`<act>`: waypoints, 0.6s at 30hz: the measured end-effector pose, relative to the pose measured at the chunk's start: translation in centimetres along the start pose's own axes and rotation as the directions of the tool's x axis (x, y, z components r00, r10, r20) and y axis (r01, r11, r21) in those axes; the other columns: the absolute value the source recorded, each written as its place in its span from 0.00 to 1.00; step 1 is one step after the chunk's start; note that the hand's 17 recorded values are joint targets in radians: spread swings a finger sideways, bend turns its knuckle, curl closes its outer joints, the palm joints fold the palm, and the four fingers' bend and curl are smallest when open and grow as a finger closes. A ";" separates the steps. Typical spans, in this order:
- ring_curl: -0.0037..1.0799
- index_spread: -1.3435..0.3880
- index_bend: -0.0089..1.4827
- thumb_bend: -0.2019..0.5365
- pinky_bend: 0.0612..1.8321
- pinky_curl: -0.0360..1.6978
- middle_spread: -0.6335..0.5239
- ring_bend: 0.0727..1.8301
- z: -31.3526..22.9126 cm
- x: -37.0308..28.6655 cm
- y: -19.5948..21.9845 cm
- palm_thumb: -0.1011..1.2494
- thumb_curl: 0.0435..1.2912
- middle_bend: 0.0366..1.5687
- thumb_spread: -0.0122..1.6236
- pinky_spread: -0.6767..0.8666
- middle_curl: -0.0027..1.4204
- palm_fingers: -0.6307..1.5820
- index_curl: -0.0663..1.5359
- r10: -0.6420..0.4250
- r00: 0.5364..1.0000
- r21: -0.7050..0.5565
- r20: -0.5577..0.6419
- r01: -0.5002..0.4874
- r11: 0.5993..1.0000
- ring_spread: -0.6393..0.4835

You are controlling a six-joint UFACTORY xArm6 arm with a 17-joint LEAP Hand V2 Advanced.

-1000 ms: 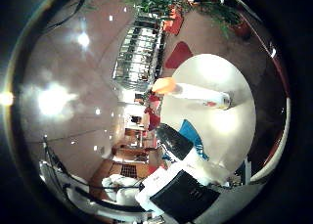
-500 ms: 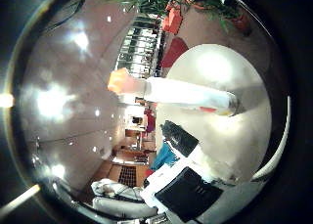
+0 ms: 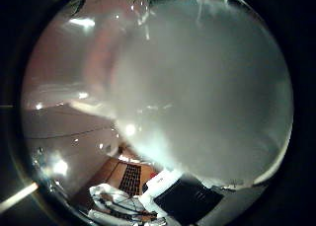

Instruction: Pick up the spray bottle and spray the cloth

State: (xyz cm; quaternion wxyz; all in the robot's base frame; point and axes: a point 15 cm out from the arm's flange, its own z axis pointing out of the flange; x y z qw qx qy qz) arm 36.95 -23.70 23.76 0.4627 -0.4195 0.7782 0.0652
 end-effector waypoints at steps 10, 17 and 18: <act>0.39 0.61 0.14 0.27 0.37 0.22 0.41 0.45 6.2 -3.8 1.5 0.69 0.29 0.37 0.61 0.38 0.36 0.79 0.23 0.075 0.989 -0.005 0.131 -0.075 0.997 0.42; 0.54 0.56 0.53 0.27 0.61 0.36 0.40 0.64 9.0 -6.4 1.4 0.82 0.41 0.69 0.53 0.25 0.51 0.87 0.45 0.118 0.968 0.003 0.221 -0.122 0.993 0.38; 0.55 0.57 0.57 0.26 0.63 0.37 0.40 0.66 9.2 -6.7 1.3 0.83 0.42 0.72 0.53 0.26 0.52 0.86 0.47 0.123 0.965 0.007 0.232 -0.128 0.992 0.38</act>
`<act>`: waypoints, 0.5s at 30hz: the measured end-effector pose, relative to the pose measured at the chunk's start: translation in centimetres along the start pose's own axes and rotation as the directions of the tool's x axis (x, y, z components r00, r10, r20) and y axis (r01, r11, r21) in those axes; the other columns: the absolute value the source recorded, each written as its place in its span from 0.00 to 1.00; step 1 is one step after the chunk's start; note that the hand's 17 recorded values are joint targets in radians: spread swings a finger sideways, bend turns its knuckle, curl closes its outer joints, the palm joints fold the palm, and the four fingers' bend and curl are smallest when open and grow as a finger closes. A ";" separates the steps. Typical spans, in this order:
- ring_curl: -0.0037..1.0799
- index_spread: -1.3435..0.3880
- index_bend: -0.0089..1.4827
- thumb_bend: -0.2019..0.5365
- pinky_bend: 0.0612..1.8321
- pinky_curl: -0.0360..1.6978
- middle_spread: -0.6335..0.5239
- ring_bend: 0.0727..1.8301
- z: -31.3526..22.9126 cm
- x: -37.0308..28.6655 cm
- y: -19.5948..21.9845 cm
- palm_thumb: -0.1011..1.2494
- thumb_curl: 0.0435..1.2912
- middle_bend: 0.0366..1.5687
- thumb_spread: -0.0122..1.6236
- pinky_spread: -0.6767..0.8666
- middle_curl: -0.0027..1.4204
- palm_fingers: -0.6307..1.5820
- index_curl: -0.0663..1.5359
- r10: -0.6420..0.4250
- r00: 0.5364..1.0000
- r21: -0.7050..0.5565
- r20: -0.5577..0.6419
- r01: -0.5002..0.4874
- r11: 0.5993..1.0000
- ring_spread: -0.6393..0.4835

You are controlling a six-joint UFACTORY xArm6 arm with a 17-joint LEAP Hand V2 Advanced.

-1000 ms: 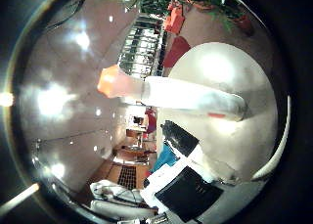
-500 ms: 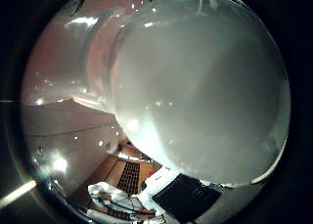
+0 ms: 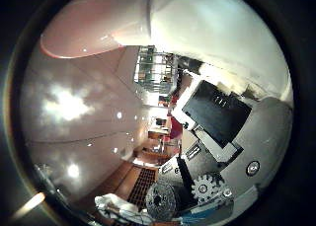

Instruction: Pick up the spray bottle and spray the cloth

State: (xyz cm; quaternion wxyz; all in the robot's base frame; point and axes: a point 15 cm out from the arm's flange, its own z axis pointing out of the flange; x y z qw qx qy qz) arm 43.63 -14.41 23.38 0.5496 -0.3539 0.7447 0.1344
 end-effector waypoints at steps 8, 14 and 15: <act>0.64 0.63 0.75 0.25 0.70 0.52 0.45 0.75 1.4 -2.5 -0.7 0.87 0.52 0.87 0.49 0.32 0.55 0.78 0.58 -0.013 0.999 0.017 0.052 0.012 1.000 0.39; 0.67 0.64 0.76 0.25 0.67 0.62 0.45 0.76 1.5 -6.6 -0.6 0.87 0.58 0.89 0.46 0.33 0.54 0.77 0.58 -0.091 0.993 -0.004 0.076 0.091 0.996 0.38; 0.68 0.64 0.77 0.25 0.66 0.64 0.45 0.76 1.4 -7.6 -0.6 0.87 0.59 0.89 0.45 0.34 0.53 0.77 0.58 -0.108 0.991 -0.014 0.077 0.110 0.994 0.38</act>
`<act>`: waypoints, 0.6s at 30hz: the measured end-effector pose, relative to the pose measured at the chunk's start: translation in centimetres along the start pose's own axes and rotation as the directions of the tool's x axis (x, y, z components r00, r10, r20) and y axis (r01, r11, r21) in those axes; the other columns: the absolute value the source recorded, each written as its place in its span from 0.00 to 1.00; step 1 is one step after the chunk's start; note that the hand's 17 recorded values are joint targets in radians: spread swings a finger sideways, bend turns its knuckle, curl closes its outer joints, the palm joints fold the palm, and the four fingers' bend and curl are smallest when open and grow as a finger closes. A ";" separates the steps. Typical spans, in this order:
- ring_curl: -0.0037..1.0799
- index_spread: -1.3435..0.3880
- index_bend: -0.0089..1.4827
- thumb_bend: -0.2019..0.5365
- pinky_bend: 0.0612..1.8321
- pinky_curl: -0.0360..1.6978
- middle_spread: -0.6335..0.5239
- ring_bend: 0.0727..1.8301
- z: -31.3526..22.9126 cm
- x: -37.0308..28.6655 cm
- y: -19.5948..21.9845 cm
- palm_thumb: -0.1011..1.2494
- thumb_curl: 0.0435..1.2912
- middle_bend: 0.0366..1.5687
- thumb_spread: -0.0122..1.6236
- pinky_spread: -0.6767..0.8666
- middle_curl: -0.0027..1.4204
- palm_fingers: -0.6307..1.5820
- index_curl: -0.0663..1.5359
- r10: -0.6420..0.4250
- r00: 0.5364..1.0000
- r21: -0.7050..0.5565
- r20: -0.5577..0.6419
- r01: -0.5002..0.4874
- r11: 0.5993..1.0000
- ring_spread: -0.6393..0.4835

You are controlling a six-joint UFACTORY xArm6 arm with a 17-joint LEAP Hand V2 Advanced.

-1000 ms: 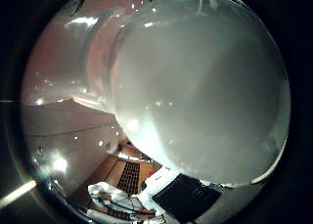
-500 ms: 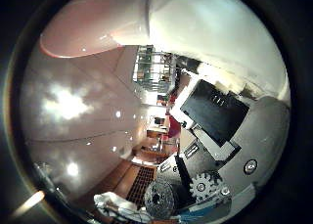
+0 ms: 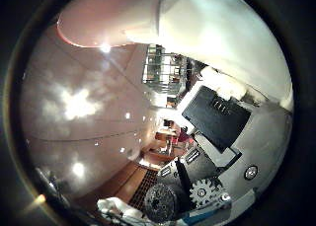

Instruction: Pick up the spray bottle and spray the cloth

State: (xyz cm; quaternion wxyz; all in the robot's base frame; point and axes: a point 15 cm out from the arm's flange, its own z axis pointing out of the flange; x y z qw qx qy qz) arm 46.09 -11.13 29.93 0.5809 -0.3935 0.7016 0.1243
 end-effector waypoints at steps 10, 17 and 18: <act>0.70 0.65 0.77 0.25 0.59 0.76 0.45 0.75 -2.4 -6.8 0.7 0.88 0.65 0.90 0.40 0.34 0.52 0.78 0.58 -0.119 0.979 -0.285 -0.164 0.068 0.956 0.38; 0.71 0.64 0.77 0.25 0.56 0.80 0.45 0.75 -4.3 -13.0 2.8 0.87 0.67 0.90 0.37 0.34 0.52 0.78 0.58 -0.293 0.923 -0.506 -0.248 0.134 0.852 0.38; 0.71 0.64 0.77 0.24 0.56 0.81 0.45 0.74 -4.5 -13.9 3.3 0.86 0.68 0.90 0.37 0.34 0.52 0.78 0.58 -0.323 0.911 -0.541 -0.255 0.142 0.829 0.38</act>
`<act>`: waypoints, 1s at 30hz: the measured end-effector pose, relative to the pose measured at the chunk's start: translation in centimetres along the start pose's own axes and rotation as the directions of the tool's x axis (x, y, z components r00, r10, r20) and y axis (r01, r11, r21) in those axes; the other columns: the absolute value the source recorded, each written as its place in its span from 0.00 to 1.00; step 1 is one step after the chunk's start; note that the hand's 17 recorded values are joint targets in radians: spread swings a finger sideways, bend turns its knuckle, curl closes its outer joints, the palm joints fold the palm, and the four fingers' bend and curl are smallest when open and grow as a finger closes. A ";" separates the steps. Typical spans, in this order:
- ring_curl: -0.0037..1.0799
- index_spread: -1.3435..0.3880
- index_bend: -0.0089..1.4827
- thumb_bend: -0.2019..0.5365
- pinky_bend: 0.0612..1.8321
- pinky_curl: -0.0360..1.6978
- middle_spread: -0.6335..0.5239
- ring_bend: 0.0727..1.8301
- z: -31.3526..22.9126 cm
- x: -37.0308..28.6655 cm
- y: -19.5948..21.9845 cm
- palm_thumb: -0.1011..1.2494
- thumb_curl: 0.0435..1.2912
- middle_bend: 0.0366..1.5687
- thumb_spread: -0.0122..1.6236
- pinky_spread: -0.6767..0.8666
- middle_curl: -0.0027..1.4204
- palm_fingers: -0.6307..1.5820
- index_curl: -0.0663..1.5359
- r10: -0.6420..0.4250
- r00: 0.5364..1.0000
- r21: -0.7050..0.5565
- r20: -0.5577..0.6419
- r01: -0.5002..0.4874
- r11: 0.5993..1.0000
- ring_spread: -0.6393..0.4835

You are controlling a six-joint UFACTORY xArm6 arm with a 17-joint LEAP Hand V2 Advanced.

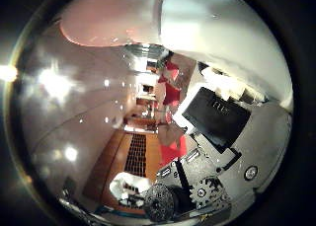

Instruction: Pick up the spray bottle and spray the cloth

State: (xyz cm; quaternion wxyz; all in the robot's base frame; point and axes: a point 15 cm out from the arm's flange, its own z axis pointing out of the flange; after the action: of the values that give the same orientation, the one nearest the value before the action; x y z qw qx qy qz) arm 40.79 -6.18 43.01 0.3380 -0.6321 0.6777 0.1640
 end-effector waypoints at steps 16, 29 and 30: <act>0.73 0.64 0.77 0.25 0.54 0.85 0.45 0.73 3.2 -5.2 6.6 0.85 0.70 0.90 0.37 0.34 0.51 0.79 0.58 -0.464 0.771 -0.549 -0.437 0.180 0.816 0.37; 0.74 0.64 0.77 0.25 0.53 0.86 0.45 0.73 5.3 -4.4 9.5 0.84 0.71 0.90 0.37 0.33 0.51 0.79 0.58 -0.633 0.513 -0.757 -0.579 -0.051 0.651 0.37; 0.74 0.64 0.77 0.25 0.53 0.86 0.45 0.73 5.9 -4.4 9.5 0.84 0.71 0.90 0.37 0.33 0.51 0.79 0.58 -0.638 0.505 -0.761 -0.581 -0.060 0.646 0.37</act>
State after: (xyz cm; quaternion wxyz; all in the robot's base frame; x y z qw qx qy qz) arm 32.94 2.38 39.74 -0.2573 -0.8225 0.5064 0.0297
